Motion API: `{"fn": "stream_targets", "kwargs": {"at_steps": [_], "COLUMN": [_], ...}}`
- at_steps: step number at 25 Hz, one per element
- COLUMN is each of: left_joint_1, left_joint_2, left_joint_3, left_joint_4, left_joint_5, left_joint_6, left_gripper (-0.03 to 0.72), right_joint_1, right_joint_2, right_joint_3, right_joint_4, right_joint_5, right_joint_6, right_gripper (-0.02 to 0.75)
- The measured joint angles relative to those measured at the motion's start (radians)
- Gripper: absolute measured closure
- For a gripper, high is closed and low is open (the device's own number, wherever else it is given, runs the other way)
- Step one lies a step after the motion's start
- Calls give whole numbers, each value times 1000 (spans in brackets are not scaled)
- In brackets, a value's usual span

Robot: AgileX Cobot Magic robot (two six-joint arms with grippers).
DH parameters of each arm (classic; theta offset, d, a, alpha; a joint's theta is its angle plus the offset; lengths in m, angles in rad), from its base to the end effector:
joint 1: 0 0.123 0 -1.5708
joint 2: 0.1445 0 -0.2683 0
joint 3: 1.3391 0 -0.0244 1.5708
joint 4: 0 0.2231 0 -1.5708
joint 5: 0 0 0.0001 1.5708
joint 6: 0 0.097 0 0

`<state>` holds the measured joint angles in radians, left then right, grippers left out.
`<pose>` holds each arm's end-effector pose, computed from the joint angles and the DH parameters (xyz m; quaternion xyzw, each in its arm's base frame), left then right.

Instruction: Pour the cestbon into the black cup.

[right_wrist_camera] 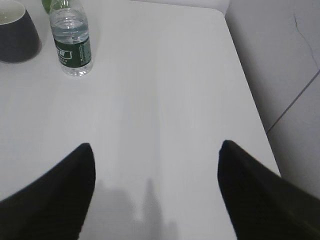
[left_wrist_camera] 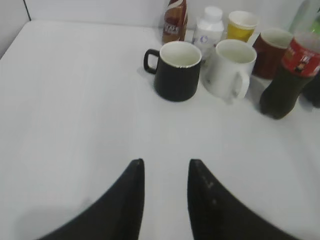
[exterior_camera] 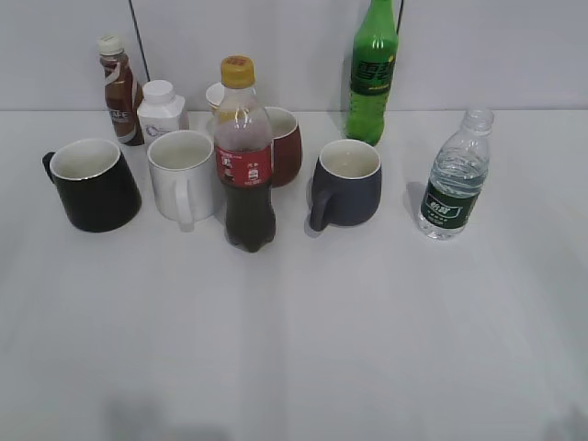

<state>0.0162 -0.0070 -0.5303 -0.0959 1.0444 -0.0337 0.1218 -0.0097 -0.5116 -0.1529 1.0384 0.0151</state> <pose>-0.0106 -0.0082 0.2707 -0.0186 0.8378 -0.0526 0.5431 -0.0076 -0.0138 0.2669 -0.0418 0.8382 -0.0393 0.5424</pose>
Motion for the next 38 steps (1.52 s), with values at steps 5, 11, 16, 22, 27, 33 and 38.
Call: {"fn": "stream_targets", "kwargs": {"at_steps": [5,11,16,22,27,33,38], "left_joint_1": [0,0,0,0,9,103,234], "left_joint_2": [0,152,475,967,1249,1467,1582], "left_joint_3": [-24,-25,-25,-69,-154,-255,-266], "left_joint_4": [-79,-30,-27,39,177,350,651], "left_joint_5": [-314,-664,-843,-1025,-1155,-1259,-1361], "left_joint_6": [0,0,3,12,18,-8,-312], "left_gripper": [457,457,458,459,459,504,536], "right_joint_1": [0,0,0,0,0,0,0], "right_joint_2": [0,0,0,0,0,0,0], "right_joint_3": [0,0,0,0,0,0,0], "right_joint_4": [0,0,0,0,0,0,0], "right_joint_5": [0,0,0,0,0,0,0], "right_joint_6": [0,0,0,0,0,0,0], "right_gripper": [150,150,150,150,150,150,150]}}
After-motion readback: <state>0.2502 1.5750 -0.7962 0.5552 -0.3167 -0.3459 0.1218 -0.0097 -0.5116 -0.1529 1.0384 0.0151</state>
